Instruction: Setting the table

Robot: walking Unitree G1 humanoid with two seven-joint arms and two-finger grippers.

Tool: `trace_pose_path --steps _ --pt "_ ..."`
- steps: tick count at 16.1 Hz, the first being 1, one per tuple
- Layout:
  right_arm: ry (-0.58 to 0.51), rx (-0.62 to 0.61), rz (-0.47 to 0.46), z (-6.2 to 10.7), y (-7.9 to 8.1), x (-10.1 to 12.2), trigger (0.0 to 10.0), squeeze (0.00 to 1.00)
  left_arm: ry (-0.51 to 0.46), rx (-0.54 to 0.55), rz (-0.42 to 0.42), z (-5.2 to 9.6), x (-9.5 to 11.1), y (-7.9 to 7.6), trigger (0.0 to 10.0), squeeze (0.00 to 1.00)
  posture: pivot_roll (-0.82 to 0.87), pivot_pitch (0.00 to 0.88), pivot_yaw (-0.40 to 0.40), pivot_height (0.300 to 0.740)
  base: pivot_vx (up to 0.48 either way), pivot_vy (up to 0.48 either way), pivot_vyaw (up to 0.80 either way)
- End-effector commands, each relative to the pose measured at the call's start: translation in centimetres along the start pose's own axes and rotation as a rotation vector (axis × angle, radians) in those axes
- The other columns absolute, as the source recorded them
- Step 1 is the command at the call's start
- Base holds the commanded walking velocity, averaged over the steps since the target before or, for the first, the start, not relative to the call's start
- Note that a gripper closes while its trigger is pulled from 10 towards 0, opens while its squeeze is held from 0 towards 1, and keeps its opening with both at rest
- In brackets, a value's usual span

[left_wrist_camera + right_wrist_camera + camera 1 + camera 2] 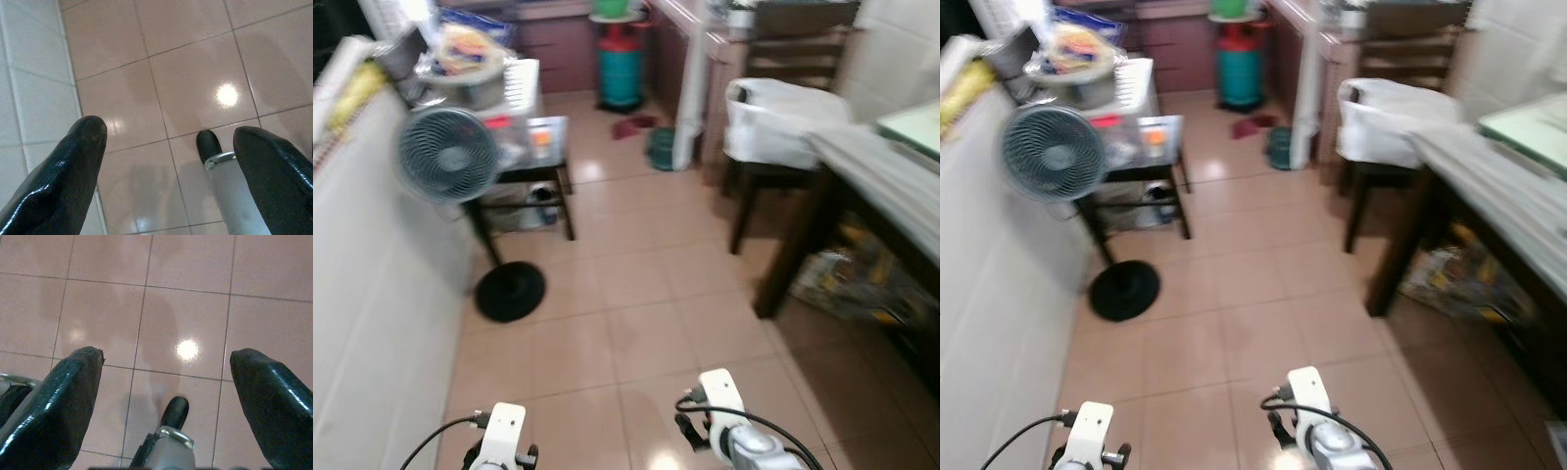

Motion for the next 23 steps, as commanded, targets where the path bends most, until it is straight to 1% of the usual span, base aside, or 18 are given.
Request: trace_pose_path --steps 1,2,3,7,10,14,17,18,19,20,21,23 --pt "0.009 -0.001 -0.016 0.0 0.2 -0.2 10.0 0.0 0.062 -0.01 -0.021 0.5 -2.4 -0.2 10.0 0.0 -0.11 0.033 0.076 0.74 0.0 0.0 0.78" --pt "0.019 0.007 -0.005 0.0 0.2 -0.4 10.0 0.0 0.074 -0.01 -0.011 0.6 -3.0 -0.4 10.0 0.0 -0.11 0.033 0.073 0.74 0.0 0.0 0.77" --pt "0.027 0.014 0.026 0.0 0.2 -0.6 10.0 0.0 0.081 -0.01 -0.009 0.7 -3.3 -0.4 10.0 0.0 -0.1 0.033 0.071 0.74 0.0 0.0 0.78" --pt "0.065 0.033 0.08 0.1 0.6 -1.7 10.0 0.0 0.098 -0.009 -0.026 0.8 -3.8 -0.5 10.0 0.0 -0.09 0.029 0.046 0.74 0.0 0.0 0.78" --pt "0.079 0.052 0.143 0.1 1.0 -2.0 10.0 0.0 0.121 -0.001 0.006 0.9 -4.4 -0.7 10.0 0.0 -0.08 0.025 0.027 0.74 0.0 0.0 0.78" --pt "0.091 0.052 0.163 0.1 1.1 -2.4 10.0 0.0 0.127 0.003 0.014 1.0 -4.6 -0.8 10.0 0.0 -0.07 0.036 0.019 0.74 0.0 0.0 0.77" --pt "0.1 0.048 0.186 0.2 0.8 -2.5 10.0 0.0 0.131 0.015 0.021 1.1 -4.9 -0.7 10.0 0.0 -0.08 0.046 0.0 0.74 0.0 0.0 0.77" --pt "0.101 0.047 0.196 0.2 0.7 -2.5 10.0 0.0 0.133 0.018 0.027 1.2 -5.0 -0.8 10.0 0.0 -0.08 0.046 -0.005 0.74 0.0 0.0 0.77" --pt "0.102 0.048 0.211 0.2 0.5 -2.3 10.0 0.0 0.131 0.036 0.057 1.2 -5.0 -0.7 10.0 0.0 -0.08 0.04 -0.025 0.74 0.0 0.0 0.75" --pt "0.102 0.049 0.216 0.2 0.5 -2.3 10.0 0.0 0.13 0.037 0.068 1.2 -5.0 -0.7 10.0 0.0 -0.08 0.04 -0.025 0.74 0.0 0.0 0.75" --pt "0.101 0.051 0.225 0.2 0.5 -2.2 10.0 0.0 0.13 0.037 0.084 1.2 -5.0 -0.8 10.0 0.0 -0.08 0.04 -0.028 0.74 0.0 0.0 0.49" --pt "0.098 0.046 0.205 0.2 0.5 -2.2 10.0 0.0 0.136 0.037 0.085 1.2 -5.1 -0.6 10.0 0.0 -0.07 0.039 -0.025 0.74 0.0 0.0 0.0"
Point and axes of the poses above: a point about 5 cm out from each wrist's last joint towards the gripper, its own z axis pointing back from the gripper into the wrist, its own x axis along the axis of the wrist's last joint, y = z × x, the point moved 6 cm from there along -z, pointing out of the wrist towards the gripper, and after that the axes turned 13 degrees about -z, right-handed, at the moved point
